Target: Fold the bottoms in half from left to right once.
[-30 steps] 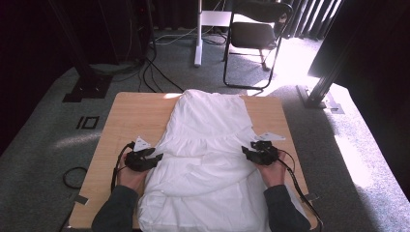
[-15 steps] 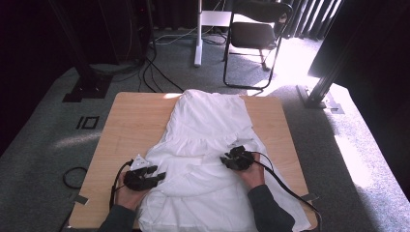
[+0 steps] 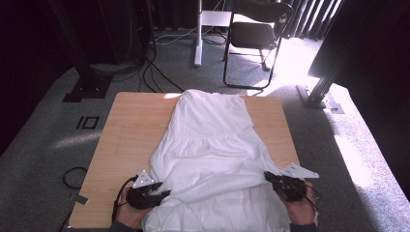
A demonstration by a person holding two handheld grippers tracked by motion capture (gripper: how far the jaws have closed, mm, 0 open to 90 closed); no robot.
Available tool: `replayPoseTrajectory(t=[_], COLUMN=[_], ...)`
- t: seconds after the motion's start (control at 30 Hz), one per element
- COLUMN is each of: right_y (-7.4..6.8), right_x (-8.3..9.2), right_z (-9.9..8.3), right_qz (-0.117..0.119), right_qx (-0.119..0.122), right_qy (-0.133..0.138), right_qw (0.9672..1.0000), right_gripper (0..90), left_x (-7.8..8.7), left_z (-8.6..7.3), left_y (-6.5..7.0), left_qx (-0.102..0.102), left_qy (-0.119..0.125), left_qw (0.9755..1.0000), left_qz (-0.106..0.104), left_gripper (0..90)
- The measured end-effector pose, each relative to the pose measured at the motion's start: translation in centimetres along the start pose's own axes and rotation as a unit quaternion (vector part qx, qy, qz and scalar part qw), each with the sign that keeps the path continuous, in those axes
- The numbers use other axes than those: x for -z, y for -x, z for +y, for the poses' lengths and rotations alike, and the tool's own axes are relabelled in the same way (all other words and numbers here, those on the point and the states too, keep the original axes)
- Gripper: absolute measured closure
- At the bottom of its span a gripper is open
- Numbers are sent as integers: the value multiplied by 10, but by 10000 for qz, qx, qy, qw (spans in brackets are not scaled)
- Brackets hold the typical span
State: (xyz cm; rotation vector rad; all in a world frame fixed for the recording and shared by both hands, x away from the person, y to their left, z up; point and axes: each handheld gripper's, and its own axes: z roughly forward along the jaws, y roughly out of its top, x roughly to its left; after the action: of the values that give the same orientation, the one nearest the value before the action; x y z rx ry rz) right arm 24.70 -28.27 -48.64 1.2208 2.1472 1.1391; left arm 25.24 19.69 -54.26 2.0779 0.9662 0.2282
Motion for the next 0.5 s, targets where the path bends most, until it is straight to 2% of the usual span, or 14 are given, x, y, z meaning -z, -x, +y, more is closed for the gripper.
replayPoseTrajectory(t=[0.07,0.17,0.23,0.27,0.3,0.33,0.37,0.4,0.43,0.47,0.5], right_y=[7,12,14,14,19,22,24,24,25,26,26], right_x=[23,46,49,49,38,29,24,24,14,3,0], right_z=[-15,-34,-49,-49,-69,-77,-81,-81,-85,-88,-86], right_qz=[-209,-342,-471,-471,-520,-484,-467,-467,-497,-520,-491], right_qx=[-174,-431,-481,-481,-492,-533,-557,-557,-583,-571,-608], right_qy=[93,205,6,6,-409,-592,-683,-683,-852,-906,-888], right_qw=[9996,9983,9977,9977,9966,9956,9950,9950,9934,9929,9930], right_gripper=[888,887,881,881,870,868,867,867,867,850,850], left_x=[2,1,0,0,-4,-4,-14,-14,-14,-28,-36], left_z=[-1,-2,-3,-3,-1,-1,2,2,2,5,10], left_y=[5,13,14,14,15,15,18,18,18,25,28], left_qx=[-32,-192,-185,-185,-170,-170,-251,-251,-251,-430,-570], left_qy=[14,-38,-6,-6,65,65,-39,-39,-39,-226,-206], left_qw=[9999,9998,9998,9998,9998,9998,9996,9996,9996,9988,9980], left_qz=[-110,-37,-26,-26,-60,-60,-89,-89,-89,7,154], left_gripper=[528,531,530,530,528,523,522,518,518,526,550])
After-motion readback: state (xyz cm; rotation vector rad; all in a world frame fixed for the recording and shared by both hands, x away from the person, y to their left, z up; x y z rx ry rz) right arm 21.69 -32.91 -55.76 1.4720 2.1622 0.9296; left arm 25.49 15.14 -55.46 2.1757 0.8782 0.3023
